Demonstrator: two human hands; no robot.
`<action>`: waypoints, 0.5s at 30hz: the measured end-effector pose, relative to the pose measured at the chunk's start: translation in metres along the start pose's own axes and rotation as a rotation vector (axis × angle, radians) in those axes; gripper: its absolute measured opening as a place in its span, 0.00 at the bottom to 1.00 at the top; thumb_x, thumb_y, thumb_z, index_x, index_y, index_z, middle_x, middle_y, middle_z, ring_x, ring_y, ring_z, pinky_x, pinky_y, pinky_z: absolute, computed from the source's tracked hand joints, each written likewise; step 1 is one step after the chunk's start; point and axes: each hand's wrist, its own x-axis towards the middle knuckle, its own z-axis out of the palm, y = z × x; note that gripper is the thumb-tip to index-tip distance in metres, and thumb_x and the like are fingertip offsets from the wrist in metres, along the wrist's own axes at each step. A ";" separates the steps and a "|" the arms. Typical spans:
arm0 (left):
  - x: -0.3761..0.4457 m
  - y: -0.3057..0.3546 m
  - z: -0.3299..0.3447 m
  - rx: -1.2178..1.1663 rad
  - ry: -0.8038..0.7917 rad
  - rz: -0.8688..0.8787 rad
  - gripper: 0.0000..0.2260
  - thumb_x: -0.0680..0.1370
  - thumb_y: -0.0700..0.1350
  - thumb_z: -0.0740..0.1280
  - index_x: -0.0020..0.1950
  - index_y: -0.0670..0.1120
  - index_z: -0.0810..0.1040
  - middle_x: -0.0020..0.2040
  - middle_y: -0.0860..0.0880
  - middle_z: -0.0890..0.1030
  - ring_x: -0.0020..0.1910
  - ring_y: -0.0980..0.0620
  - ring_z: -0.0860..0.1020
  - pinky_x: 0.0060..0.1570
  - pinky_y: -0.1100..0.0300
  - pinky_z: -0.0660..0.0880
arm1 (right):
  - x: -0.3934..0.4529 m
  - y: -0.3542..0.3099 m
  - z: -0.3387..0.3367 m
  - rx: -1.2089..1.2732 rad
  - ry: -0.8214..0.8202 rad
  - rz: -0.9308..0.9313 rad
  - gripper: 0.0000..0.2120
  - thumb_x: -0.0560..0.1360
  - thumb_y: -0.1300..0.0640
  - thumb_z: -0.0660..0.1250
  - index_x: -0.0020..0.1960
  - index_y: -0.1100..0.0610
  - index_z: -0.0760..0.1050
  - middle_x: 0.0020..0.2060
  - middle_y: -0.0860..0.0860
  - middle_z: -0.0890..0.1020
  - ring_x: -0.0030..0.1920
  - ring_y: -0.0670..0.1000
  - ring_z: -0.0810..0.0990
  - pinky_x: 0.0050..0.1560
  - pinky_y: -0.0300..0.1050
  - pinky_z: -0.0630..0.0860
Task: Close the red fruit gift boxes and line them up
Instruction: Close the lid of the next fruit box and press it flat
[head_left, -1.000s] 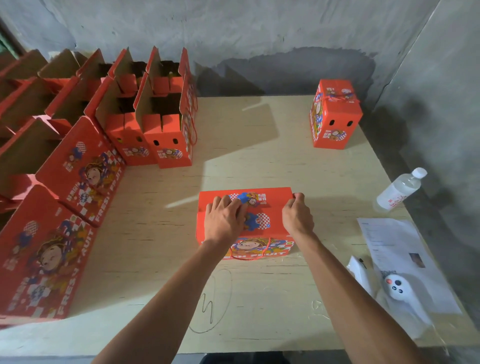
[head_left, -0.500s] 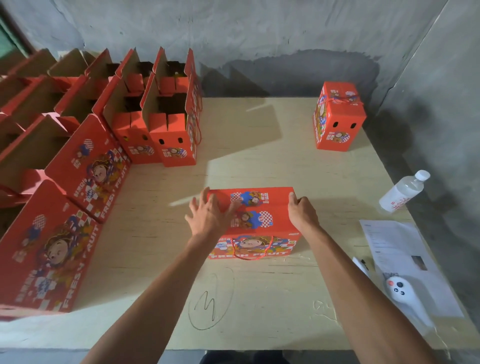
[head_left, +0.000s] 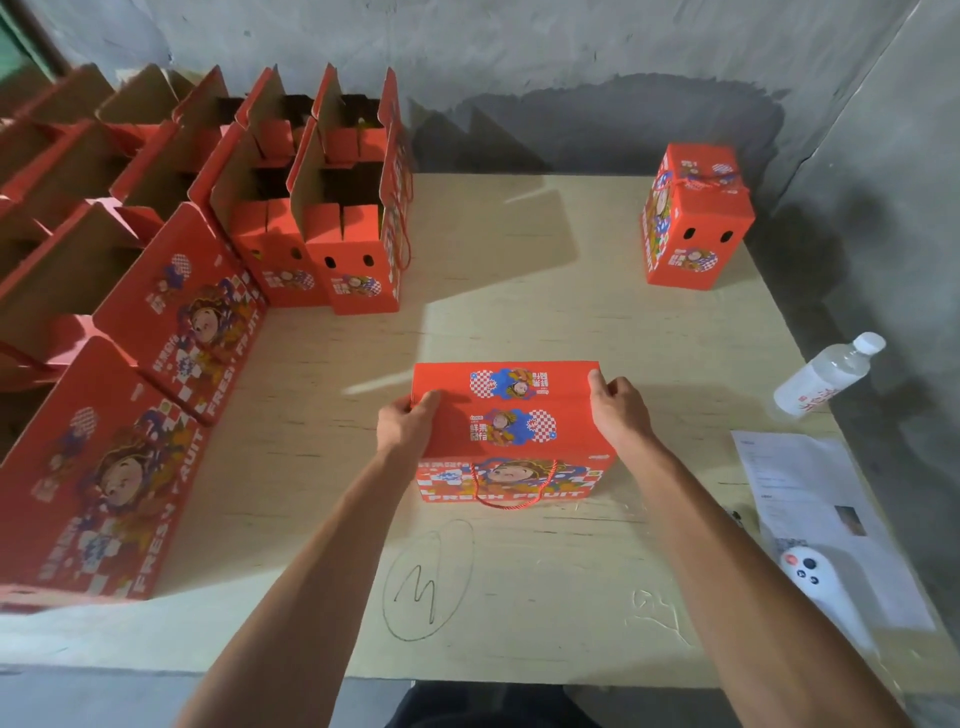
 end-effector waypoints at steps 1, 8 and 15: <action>0.000 0.000 0.000 0.036 0.020 0.026 0.12 0.74 0.56 0.74 0.43 0.47 0.85 0.37 0.50 0.85 0.38 0.49 0.84 0.40 0.55 0.81 | 0.000 0.000 0.000 -0.003 -0.001 0.003 0.25 0.83 0.35 0.54 0.44 0.57 0.69 0.41 0.55 0.78 0.44 0.58 0.78 0.43 0.48 0.69; -0.009 -0.002 -0.004 -0.045 -0.083 0.031 0.20 0.70 0.61 0.79 0.51 0.48 0.83 0.43 0.52 0.87 0.39 0.54 0.86 0.37 0.60 0.82 | -0.009 0.005 0.002 -0.025 0.028 0.021 0.30 0.83 0.33 0.49 0.50 0.58 0.72 0.40 0.53 0.79 0.39 0.55 0.77 0.42 0.49 0.68; -0.014 -0.001 -0.010 -0.131 -0.265 0.014 0.28 0.67 0.58 0.81 0.61 0.47 0.80 0.54 0.45 0.87 0.50 0.44 0.87 0.49 0.49 0.84 | -0.009 0.007 0.003 -0.076 0.063 -0.026 0.28 0.86 0.42 0.47 0.48 0.61 0.77 0.45 0.58 0.82 0.44 0.59 0.79 0.44 0.48 0.69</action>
